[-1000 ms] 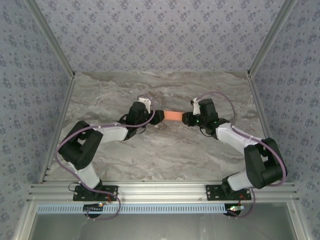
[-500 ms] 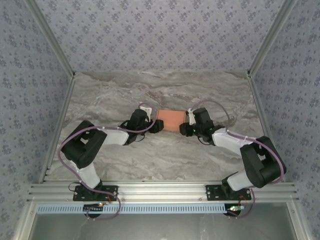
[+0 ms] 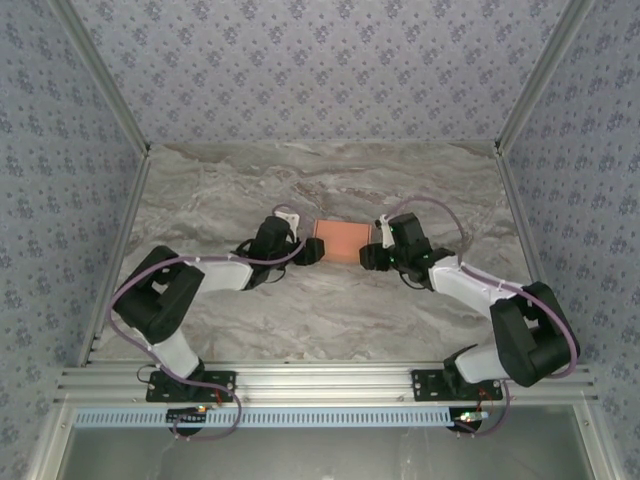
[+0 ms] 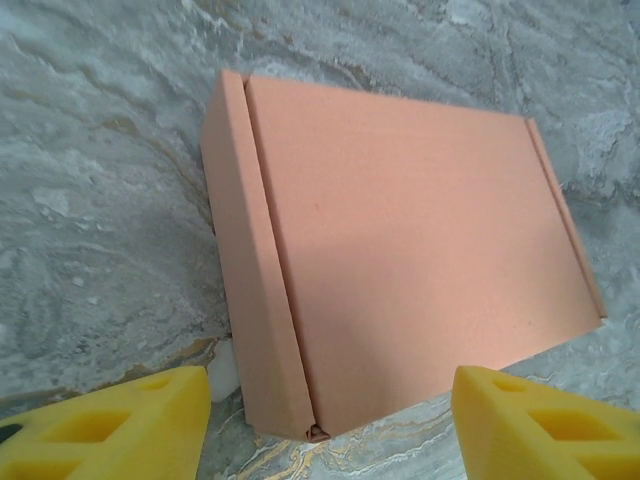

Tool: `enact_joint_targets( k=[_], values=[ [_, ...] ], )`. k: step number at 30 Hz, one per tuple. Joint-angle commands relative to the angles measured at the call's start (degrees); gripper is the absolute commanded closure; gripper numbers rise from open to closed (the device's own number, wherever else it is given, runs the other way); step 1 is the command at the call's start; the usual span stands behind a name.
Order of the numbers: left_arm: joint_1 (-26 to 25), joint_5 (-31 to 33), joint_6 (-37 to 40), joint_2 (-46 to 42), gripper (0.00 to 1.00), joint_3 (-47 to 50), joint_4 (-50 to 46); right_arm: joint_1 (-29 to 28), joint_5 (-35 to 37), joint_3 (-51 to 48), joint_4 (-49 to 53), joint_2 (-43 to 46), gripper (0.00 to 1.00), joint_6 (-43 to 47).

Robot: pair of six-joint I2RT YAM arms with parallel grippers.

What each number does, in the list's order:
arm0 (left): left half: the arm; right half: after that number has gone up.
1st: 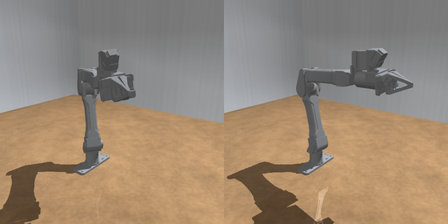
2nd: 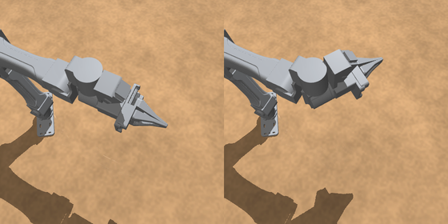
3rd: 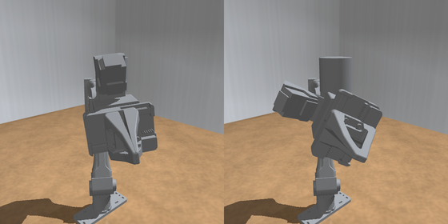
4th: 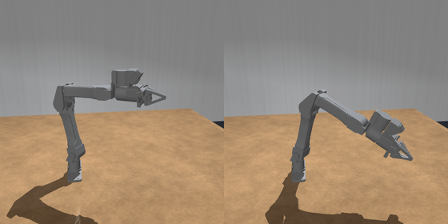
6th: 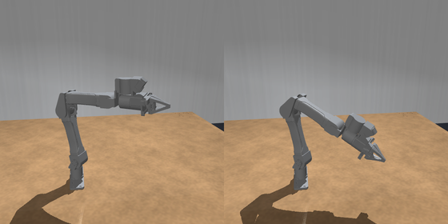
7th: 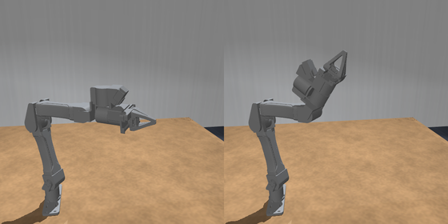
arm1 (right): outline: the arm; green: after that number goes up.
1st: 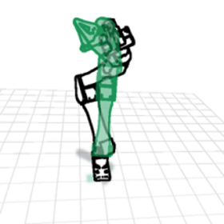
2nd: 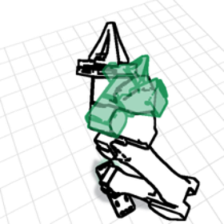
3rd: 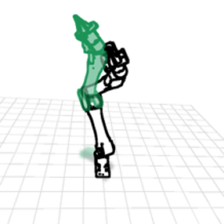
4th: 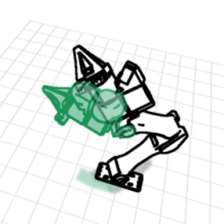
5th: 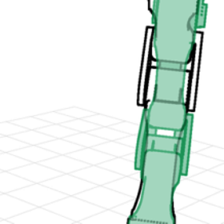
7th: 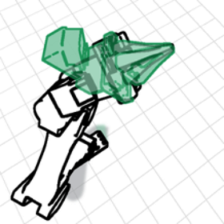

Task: Fold the paper box

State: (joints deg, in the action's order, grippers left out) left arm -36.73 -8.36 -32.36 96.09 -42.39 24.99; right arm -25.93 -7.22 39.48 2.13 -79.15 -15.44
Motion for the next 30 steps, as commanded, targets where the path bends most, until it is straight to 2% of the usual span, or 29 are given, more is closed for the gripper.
enact_joint_targets(
  k=[1, 4, 9, 12, 16, 21, 30],
  values=[
    [1.58, 1.71, 1.96, -4.68, 0.35, 1.35, -1.57, 0.59, 4.36, 2.26, 4.11, 1.77, 0.43, 0.23],
    [3.02, 5.81, 4.68, -10.06, 0.33, 3.46, -3.88, 0.48, 11.17, 2.61, 7.74, 6.06, 0.37, 2.53],
    [3.76, 16.81, 10.67, -19.58, 0.27, 7.89, -4.94, 0.26, 22.74, 2.13, 12.22, 15.52, 0.30, 5.97],
    [4.50, 21.55, 13.79, -23.69, 0.18, 9.53, -5.84, 0.43, 27.60, 0.84, 12.69, 20.38, 0.22, 7.82],
    [6.37, 25.54, 15.83, -28.33, 0.13, 10.80, -7.78, 1.53, 32.47, -0.94, 12.81, 24.80, 0.11, 9.25],
    [8.86, 29.43, 15.74, -33.86, 0.07, 13.83, -6.90, 4.31, 36.69, -3.45, 11.04, 28.31, 0.01, 9.55],
    [17.34, 33.52, 17.83, -39.37, 0.04, 15.52, -11.04, 12.30, 38.25, -8.08, 4.65, 28.88, 0.01, 6.04]
  ],
)
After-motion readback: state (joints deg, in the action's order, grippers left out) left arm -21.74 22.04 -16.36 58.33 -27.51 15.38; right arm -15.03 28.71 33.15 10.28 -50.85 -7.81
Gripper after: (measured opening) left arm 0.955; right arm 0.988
